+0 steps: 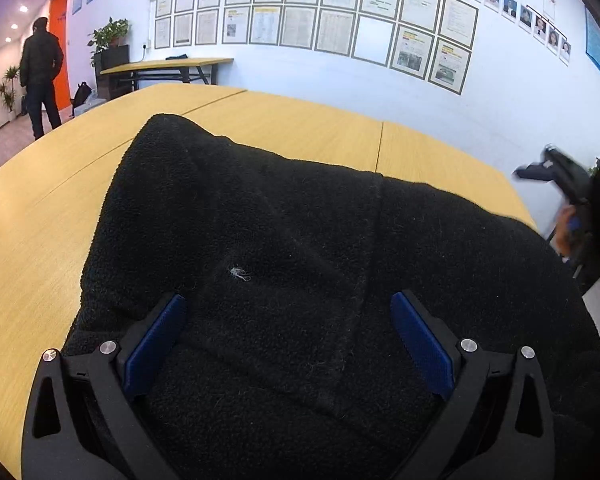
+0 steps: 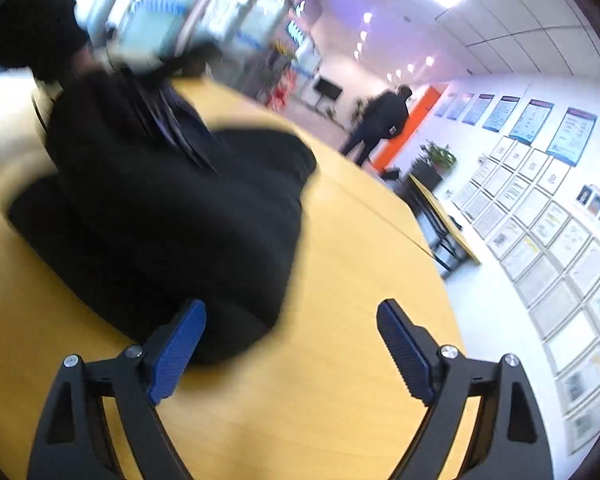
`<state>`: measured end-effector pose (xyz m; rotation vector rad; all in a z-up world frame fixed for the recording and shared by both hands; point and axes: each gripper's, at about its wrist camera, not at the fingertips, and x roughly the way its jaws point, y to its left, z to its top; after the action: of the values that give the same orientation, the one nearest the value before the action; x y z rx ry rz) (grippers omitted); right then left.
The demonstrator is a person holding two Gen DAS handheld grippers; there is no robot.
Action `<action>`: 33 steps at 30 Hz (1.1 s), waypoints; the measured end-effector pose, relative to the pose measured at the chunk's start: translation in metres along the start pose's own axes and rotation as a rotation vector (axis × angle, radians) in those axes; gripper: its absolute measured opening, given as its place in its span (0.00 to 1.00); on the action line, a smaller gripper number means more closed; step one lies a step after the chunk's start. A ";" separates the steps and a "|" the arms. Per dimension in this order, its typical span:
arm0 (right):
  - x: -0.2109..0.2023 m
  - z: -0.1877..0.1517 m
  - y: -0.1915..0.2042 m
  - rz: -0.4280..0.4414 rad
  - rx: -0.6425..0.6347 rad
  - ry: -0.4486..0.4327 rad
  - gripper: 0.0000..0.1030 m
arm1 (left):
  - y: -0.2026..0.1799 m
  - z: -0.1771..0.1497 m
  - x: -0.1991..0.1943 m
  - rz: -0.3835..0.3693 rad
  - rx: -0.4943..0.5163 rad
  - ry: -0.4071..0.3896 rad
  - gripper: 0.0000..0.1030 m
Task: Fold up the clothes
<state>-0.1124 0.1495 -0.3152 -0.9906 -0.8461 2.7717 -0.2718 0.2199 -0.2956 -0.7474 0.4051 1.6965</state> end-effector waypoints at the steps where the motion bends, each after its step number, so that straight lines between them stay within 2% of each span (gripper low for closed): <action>1: 0.009 -0.005 0.002 0.030 -0.050 -0.008 0.88 | -0.001 -0.001 0.000 0.008 0.003 -0.006 1.00; 4: 0.026 0.001 0.029 0.103 -0.197 -0.072 0.87 | -0.004 -0.003 0.000 0.025 0.000 -0.017 1.00; 5: 0.031 0.005 0.036 0.109 -0.211 -0.090 0.87 | -0.004 -0.003 0.001 0.027 0.000 -0.017 1.00; 7: 0.046 0.013 0.041 0.062 -0.203 -0.097 0.86 | -0.005 -0.004 0.002 0.029 0.000 -0.022 1.00; 9: 0.062 0.016 0.021 -0.006 -0.101 -0.039 0.85 | -0.005 -0.006 0.003 0.042 -0.004 -0.029 1.00; 11: 0.073 0.013 -0.008 -0.007 0.053 0.021 0.87 | -0.002 -0.008 0.003 0.044 -0.021 -0.037 1.00; 13: 0.079 0.002 -0.024 0.029 0.140 0.075 0.86 | -0.005 -0.009 0.004 0.049 -0.005 -0.038 1.00; 18: 0.080 -0.011 -0.035 0.127 0.254 0.134 0.86 | -0.003 -0.007 0.005 0.051 0.001 -0.034 1.00; 20: 0.086 -0.016 -0.052 0.205 0.303 0.188 0.86 | -0.004 -0.005 0.006 0.056 0.000 -0.031 1.00; 23: 0.081 -0.009 -0.064 0.312 0.287 0.255 0.86 | -0.006 -0.007 0.005 0.064 -0.005 -0.038 1.00; 25: 0.056 -0.015 -0.082 0.367 0.276 0.260 0.77 | -0.006 -0.008 0.005 0.063 -0.005 -0.042 1.00; 29: 0.046 0.034 -0.134 0.656 0.415 0.092 0.77 | -0.006 -0.007 0.006 0.062 -0.009 -0.045 1.00; 31: 0.061 0.071 -0.122 0.837 0.397 0.017 0.77 | -0.007 -0.007 0.006 0.064 -0.009 -0.044 1.00; 33: 0.069 0.096 -0.077 1.015 0.271 0.020 0.77 | -0.007 -0.007 0.007 0.066 -0.009 -0.042 1.00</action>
<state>-0.2326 0.1861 -0.2524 -1.7309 0.1456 3.4659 -0.2644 0.2225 -0.3049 -0.7107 0.3965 1.7741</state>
